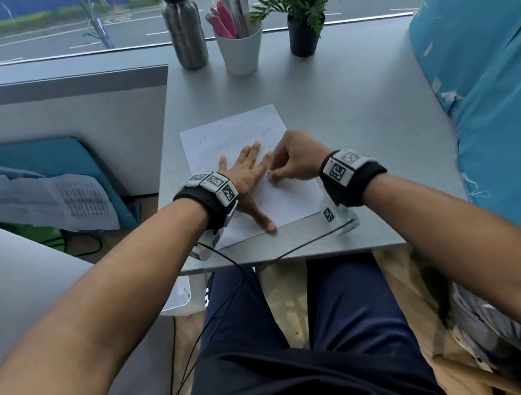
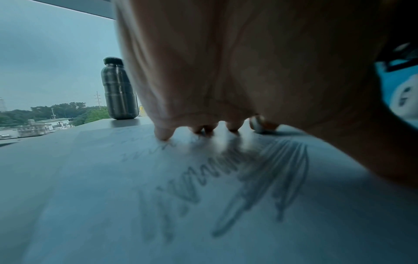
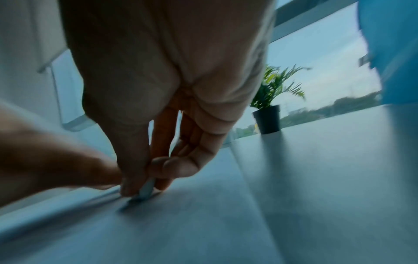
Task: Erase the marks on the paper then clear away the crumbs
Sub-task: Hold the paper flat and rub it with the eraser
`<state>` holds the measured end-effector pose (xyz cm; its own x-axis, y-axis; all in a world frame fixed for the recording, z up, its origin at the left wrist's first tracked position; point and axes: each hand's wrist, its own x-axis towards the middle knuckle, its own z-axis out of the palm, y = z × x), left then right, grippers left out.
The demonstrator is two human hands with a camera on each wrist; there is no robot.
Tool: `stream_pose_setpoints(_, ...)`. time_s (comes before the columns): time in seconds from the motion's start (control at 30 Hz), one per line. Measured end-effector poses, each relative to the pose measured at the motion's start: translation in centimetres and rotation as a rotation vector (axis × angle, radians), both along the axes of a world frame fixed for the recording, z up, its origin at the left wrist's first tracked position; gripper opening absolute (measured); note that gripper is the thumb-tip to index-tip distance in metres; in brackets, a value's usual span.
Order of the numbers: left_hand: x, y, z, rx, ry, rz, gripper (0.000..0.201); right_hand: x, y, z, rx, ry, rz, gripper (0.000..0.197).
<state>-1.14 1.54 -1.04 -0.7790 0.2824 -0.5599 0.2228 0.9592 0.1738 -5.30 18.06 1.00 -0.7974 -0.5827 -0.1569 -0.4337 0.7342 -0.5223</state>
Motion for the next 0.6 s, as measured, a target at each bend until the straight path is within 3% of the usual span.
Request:
stream_pose_setpoints(0.1,0.1,0.1,0.0,0.002,0.01,-0.002,0.163,0.7,-0.2,0.1,-0.004,0.022,-0.011,0.007)
stream_pose_setpoints(0.23,0.0,0.0,-0.3,-0.003,0.013,0.001,0.166,4.3,-0.9,-0.5,0.055,-0.098,0.176,0.007)
stream_pose_setpoints(0.43,0.3,0.2,0.1,0.004,0.019,0.005,0.165,-0.5,-0.2,0.6,0.027,0.04,-0.04,0.009)
stream_pose_setpoints(0.6,0.0,-0.1,-0.2,0.002,0.015,-0.004,0.167,4.6,-0.8,-0.2,0.033,-0.095,0.105,0.01)
